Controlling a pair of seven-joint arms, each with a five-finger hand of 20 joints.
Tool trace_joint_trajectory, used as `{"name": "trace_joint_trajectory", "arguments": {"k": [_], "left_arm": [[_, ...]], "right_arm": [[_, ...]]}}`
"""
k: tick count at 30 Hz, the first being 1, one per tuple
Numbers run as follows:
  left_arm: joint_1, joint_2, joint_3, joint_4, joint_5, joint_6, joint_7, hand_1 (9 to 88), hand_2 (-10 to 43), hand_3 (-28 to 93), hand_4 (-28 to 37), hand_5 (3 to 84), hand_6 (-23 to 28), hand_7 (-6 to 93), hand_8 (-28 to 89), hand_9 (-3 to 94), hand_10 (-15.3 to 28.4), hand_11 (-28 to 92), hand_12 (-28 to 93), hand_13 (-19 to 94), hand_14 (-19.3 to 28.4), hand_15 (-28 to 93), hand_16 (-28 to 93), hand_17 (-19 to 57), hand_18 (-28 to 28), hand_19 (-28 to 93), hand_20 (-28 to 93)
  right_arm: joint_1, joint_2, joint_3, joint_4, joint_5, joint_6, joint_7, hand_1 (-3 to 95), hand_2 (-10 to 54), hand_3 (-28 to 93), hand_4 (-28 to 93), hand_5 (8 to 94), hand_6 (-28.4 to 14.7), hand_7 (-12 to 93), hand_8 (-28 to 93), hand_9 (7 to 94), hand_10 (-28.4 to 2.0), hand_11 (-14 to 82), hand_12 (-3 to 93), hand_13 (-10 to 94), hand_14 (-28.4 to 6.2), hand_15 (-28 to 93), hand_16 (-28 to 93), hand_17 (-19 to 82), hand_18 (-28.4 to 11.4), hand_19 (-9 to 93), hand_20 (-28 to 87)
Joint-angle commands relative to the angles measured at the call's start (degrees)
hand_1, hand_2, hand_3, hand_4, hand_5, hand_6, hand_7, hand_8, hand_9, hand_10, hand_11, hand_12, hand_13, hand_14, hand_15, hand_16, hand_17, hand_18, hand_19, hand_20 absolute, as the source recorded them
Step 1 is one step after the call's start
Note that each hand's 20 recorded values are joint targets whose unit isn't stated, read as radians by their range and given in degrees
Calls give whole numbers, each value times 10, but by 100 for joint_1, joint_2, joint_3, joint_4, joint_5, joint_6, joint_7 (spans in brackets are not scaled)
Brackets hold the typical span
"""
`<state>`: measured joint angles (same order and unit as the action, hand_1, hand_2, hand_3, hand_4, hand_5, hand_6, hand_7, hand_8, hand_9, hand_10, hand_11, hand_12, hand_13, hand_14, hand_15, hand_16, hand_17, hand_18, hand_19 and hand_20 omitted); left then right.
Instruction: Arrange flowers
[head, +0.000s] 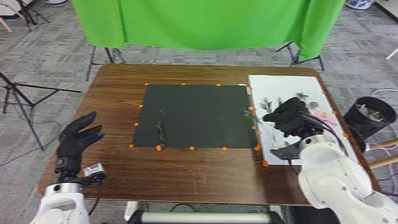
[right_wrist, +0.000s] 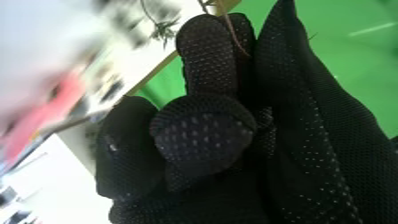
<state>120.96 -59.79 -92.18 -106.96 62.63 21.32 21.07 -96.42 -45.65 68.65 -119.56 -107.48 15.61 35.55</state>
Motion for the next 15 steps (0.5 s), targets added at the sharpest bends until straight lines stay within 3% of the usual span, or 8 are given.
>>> {"name": "trace_joint_trajectory", "arguments": {"k": [1, 15], "left_arm": [[65, 18, -9, -37, -8, -38, -60, 519, -95, 668, -77, 398, 1, 251, -129, 302, 91, 238, 96, 372, 130, 288, -13, 193, 128, 277, 298], [86, 67, 58, -58, -62, 8, -59, 519, -95, 666, -81, 395, 0, 250, -126, 301, 91, 234, 100, 371, 130, 285, -11, 190, 128, 274, 297]], "right_arm": [[1285, -646, -1204, 278, -353, -96, -177, 554, -71, 588, -87, 818, -56, 194, 218, 937, -117, 352, 221, 937, -26, 596, 174, 768, -65, 867, 327], [2634, -1345, -2764, 1316, 167, 110, -153, 554, -77, 591, -84, 821, -58, 200, 218, 937, -114, 360, 218, 937, -23, 599, 172, 771, -63, 867, 327]]}}
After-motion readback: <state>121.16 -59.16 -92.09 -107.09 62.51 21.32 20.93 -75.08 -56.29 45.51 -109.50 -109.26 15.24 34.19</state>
